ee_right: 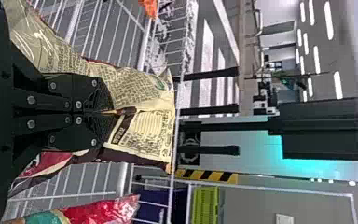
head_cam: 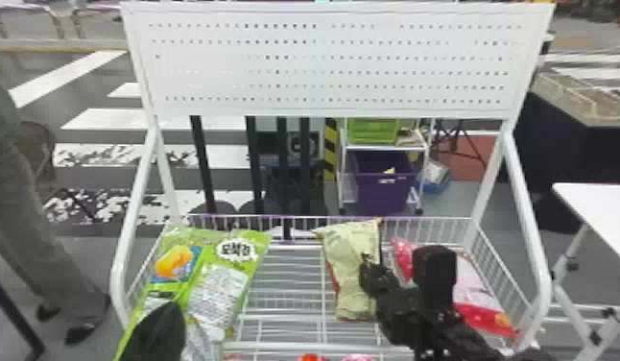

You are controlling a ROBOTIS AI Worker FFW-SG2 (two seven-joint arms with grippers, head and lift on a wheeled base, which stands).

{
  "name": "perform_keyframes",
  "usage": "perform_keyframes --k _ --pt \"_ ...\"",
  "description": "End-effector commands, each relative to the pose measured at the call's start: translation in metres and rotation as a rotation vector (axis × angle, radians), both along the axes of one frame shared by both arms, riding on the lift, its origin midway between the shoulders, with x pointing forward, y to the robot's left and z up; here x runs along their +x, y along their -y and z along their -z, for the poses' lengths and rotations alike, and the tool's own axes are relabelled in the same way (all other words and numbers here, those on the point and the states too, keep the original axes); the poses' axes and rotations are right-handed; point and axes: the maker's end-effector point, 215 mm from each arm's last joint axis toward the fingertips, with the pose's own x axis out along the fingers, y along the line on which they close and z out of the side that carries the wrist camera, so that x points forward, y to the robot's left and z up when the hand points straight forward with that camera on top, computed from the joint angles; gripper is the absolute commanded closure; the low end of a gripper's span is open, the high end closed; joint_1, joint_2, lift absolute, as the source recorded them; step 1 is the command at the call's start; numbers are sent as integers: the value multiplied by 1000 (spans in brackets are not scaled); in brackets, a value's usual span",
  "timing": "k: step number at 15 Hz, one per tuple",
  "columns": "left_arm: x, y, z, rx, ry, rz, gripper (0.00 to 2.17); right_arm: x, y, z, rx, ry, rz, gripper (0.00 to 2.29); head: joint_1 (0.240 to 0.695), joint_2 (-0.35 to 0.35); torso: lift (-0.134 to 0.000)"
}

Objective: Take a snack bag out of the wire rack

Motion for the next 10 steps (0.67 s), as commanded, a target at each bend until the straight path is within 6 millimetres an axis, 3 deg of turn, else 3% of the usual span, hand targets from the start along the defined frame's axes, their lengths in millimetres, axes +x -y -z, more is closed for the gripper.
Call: perform_keyframes --k 1,3,7,10 --pt "-1 1 -2 -2 1 2 1878 -23 10 -33 26 69 4 2250 499 0 0" --pt "-1 3 -2 -2 3 5 1878 -45 32 -61 42 137 37 2250 499 0 0" --pt "-2 3 -4 -2 4 6 1878 -94 86 -87 42 228 134 2250 499 0 0" --pt "-2 3 -4 -2 4 6 1878 -141 122 -109 76 321 212 2250 499 0 0"
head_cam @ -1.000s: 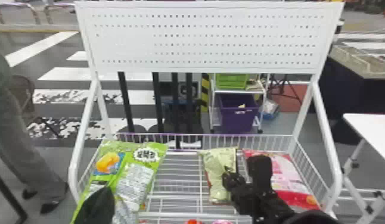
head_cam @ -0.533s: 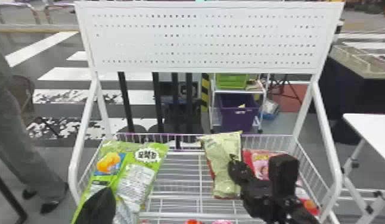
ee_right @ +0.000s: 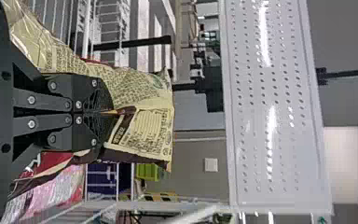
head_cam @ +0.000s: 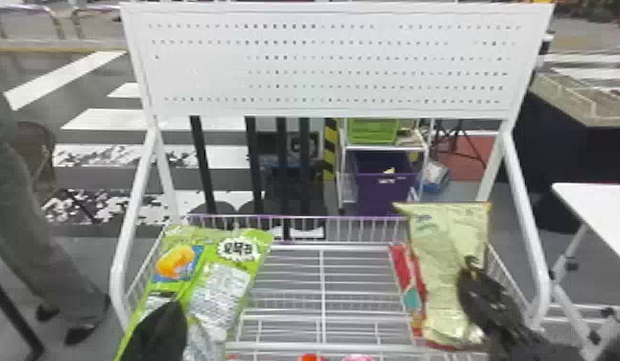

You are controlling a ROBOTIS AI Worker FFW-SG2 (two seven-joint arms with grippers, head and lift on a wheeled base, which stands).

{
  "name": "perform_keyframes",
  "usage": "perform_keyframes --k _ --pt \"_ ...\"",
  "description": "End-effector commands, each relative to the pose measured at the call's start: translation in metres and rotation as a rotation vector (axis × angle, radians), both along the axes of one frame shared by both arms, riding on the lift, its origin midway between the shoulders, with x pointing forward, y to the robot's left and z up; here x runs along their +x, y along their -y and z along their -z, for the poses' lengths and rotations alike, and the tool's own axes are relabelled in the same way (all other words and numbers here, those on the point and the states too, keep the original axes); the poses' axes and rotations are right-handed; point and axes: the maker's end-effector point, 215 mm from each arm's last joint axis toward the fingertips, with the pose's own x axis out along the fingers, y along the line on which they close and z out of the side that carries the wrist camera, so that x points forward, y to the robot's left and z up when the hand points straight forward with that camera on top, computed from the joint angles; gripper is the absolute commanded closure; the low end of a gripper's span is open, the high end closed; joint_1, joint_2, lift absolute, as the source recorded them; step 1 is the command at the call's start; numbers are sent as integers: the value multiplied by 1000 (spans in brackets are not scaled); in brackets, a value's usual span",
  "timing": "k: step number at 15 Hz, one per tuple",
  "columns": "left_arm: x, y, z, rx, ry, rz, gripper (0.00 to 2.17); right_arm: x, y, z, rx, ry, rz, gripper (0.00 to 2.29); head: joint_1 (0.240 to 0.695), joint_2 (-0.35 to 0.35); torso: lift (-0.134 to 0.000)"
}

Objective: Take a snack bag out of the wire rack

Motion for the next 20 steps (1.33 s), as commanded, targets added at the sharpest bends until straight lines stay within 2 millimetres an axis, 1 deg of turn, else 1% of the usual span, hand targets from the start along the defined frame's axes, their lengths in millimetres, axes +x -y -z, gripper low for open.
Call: perform_keyframes --k 1,4,5,6,8,11,16,20 --pt "0 0 0 -1 0 0 1878 -31 24 -9 5 38 56 2250 499 0 0" --pt "1 0 0 -2 1 -1 1878 -72 36 -16 -28 60 89 2250 499 0 0" --pt "0 1 0 -1 1 0 1878 -82 37 -10 -42 43 97 2250 499 0 0" --pt "1 0 0 0 2 -1 1878 -91 37 -11 -48 50 97 2250 499 0 0" --pt "1 1 -1 -1 3 1 1878 -95 34 -9 -55 47 96 2250 499 0 0" --pt "-1 4 0 -3 -1 4 1878 -96 31 -15 -60 57 93 2250 499 0 0" --pt "-1 3 -3 -2 6 3 1878 -97 30 -14 -62 54 91 2250 499 0 0" --pt "-1 3 -1 -1 1 3 1878 -98 30 -12 -71 51 90 2250 499 0 0"
